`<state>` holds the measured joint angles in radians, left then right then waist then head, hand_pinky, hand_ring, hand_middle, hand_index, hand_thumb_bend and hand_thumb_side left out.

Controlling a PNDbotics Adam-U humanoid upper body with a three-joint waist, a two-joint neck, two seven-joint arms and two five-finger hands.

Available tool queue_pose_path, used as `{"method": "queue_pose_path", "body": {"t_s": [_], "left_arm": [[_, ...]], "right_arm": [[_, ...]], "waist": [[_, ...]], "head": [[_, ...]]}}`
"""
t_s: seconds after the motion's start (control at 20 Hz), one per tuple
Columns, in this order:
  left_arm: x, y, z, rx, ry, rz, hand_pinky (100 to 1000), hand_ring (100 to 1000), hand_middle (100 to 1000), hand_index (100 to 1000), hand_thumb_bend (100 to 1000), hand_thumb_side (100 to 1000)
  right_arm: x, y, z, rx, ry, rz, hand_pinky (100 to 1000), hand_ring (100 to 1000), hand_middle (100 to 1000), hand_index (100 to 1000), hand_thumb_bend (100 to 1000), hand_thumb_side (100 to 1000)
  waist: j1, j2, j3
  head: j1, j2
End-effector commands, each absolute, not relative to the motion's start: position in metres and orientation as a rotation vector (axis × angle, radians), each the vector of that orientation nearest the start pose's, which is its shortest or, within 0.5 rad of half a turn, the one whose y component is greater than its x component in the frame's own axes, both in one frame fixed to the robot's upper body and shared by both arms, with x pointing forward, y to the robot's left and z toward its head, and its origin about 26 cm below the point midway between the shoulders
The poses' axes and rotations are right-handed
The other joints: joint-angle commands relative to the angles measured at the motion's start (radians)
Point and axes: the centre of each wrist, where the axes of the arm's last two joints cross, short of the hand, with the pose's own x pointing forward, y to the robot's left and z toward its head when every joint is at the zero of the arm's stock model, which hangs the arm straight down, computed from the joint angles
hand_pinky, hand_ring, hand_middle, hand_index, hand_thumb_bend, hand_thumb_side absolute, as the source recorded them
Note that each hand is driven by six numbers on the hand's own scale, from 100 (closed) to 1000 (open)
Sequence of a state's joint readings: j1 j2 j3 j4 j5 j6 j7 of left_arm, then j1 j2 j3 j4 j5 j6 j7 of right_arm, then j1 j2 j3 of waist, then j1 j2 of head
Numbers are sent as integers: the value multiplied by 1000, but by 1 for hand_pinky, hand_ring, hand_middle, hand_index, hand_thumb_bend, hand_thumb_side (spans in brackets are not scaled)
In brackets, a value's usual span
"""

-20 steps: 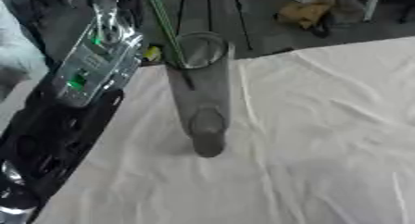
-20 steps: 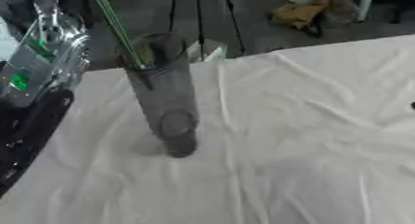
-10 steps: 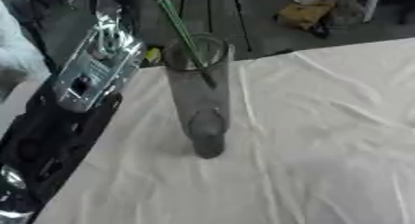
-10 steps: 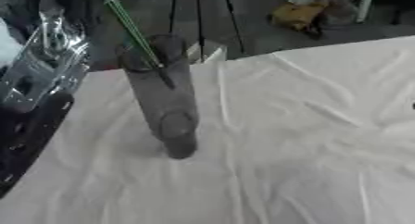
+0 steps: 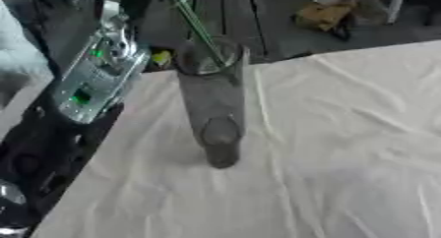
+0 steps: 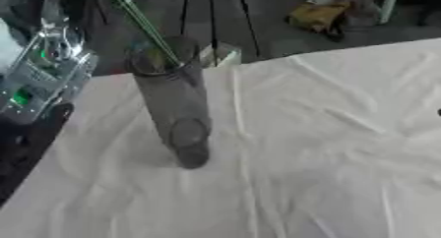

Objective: Arrange flowers into the vase.

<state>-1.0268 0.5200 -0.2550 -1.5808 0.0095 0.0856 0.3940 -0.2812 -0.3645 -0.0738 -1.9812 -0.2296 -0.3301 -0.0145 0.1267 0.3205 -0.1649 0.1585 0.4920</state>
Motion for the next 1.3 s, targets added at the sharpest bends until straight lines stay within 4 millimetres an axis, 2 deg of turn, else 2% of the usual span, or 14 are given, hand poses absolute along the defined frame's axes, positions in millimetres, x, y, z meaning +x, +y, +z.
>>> {"method": "queue_pose_path", "body": {"t_s": [0.05,0.35,0.85,1.3], "left_arm": [[379,196,360,526,-2554,-379,100,153,231,286,100,875],[381,198,354,571,-2527,-442,100,221,298,354,100,882],[384,206,347,698,-2422,-680,105,305,380,409,100,865],[383,211,347,765,-2314,-871,236,453,514,579,100,902]], "right_arm": [[297,-288,209,11,-2607,237,638,481,443,679,100,974],[297,-288,209,13,-2610,236,638,482,443,679,100,975],[297,-288,209,9,-2604,239,639,482,443,679,100,976],[297,-288,209,14,-2600,238,639,482,444,679,100,977]], "waist": [[-9,-9,3],[-10,-10,4],[-8,-13,11],[-8,-21,13]], "head": [[-2,-1],[-3,-2],[-5,5],[-5,5]]}}
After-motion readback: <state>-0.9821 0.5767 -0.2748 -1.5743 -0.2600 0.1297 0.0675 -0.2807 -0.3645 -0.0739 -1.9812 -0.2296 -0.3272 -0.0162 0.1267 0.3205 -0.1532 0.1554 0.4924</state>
